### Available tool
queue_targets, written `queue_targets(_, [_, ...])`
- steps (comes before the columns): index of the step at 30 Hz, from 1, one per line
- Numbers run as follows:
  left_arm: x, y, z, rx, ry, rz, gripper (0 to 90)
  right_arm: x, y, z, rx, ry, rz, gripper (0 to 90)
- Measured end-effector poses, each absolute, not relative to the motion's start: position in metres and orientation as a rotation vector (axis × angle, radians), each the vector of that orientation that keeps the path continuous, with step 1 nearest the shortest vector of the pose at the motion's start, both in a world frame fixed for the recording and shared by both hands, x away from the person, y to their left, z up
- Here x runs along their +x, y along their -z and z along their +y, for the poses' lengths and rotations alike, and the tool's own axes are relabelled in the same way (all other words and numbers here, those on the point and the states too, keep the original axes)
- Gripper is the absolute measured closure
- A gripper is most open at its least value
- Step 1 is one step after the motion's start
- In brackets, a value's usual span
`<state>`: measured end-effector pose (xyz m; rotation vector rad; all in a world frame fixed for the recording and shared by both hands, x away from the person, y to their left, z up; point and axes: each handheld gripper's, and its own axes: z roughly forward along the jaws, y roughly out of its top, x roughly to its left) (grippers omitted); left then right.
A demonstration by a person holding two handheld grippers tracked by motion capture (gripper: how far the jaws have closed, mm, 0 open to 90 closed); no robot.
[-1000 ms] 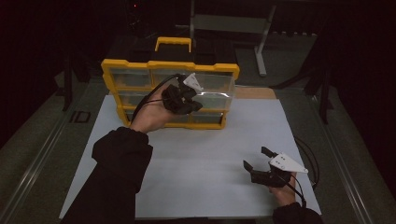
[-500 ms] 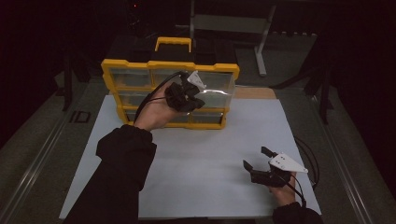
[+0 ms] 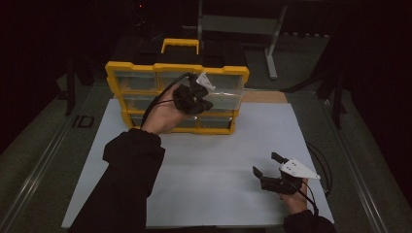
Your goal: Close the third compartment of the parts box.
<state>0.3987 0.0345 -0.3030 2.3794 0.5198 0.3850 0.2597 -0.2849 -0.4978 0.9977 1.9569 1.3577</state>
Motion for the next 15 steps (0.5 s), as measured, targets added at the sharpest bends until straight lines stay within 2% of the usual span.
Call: queue_targets(15, [0.4037, 0.3045, 0.0334, 2.374, -0.400, 0.550, 89.6, 0.2599, 0.4973, -0.2847, 0.995, -1.361, 1.957, 11.4])
